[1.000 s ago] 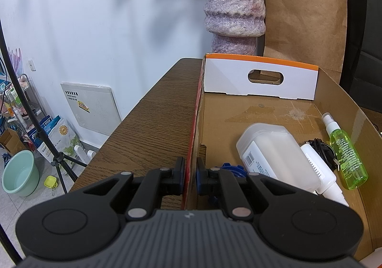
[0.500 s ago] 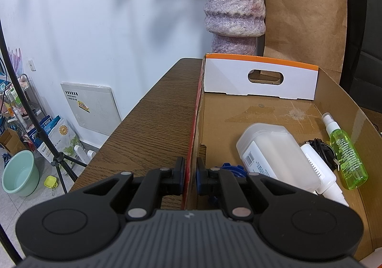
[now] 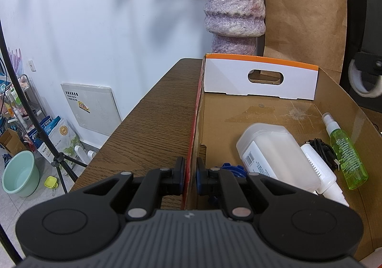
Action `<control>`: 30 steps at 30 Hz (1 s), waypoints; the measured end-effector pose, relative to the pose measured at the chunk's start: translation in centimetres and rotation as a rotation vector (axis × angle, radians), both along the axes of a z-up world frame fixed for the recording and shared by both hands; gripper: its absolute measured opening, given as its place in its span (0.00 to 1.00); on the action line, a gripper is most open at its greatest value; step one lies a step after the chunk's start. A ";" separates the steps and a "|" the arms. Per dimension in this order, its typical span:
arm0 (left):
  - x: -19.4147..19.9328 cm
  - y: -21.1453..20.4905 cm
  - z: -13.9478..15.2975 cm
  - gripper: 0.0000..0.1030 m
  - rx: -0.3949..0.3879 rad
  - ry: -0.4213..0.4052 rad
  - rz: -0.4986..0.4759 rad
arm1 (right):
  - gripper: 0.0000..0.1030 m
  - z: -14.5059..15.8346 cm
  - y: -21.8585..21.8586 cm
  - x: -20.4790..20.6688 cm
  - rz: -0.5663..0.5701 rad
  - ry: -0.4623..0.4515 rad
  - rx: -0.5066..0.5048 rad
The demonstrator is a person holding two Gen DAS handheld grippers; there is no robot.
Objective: Organize rigid objects
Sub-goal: 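Carry the white tape roll with the right tool toward the tray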
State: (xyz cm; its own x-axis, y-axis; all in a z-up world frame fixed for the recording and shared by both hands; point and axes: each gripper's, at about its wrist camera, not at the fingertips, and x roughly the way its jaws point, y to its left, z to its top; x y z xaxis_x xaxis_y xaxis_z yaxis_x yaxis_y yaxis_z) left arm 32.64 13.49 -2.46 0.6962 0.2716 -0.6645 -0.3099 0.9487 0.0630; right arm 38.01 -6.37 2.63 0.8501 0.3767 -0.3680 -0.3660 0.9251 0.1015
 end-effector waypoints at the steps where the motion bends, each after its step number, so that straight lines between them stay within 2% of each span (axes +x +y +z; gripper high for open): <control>1: 0.0 0.0 0.0 0.10 0.000 0.000 0.000 | 0.23 0.0 0.4 0.2 0.006 0.006 0.001; 7: 0.0 0.0 0.1 0.10 0.001 -0.001 0.000 | 0.23 -0.8 2.7 1.0 0.063 0.050 -0.024; 18: 0.1 -0.1 0.1 0.10 0.004 -0.001 -0.001 | 0.24 -1.4 3.9 0.4 0.121 0.068 -0.077; 19: 0.1 -0.1 0.1 0.10 0.003 -0.001 -0.001 | 0.26 -1.4 3.9 0.4 0.117 0.066 -0.083; 20: 0.1 -0.1 0.1 0.10 0.003 -0.001 -0.001 | 0.43 -1.4 3.9 0.4 0.114 0.070 -0.092; 21: 0.1 -0.1 0.1 0.10 0.003 -0.001 -0.001 | 0.72 -1.4 4.0 0.4 0.112 0.073 -0.099; 23: 0.1 -0.1 0.1 0.10 0.004 -0.001 -0.001 | 1.00 -1.4 3.9 0.2 0.106 0.055 -0.110; 30: 0.1 -0.1 0.1 0.10 0.003 -0.002 -0.001 | 1.00 -1.1 3.8 -0.1 0.093 0.042 -0.131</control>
State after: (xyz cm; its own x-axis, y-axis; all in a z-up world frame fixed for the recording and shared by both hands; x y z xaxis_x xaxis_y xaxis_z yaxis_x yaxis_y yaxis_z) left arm 32.72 13.42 -2.33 0.6975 0.2732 -0.6625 -0.3090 0.9488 0.0659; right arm 37.89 -2.56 1.49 0.7969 0.3994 -0.4533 -0.4484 0.8938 -0.0006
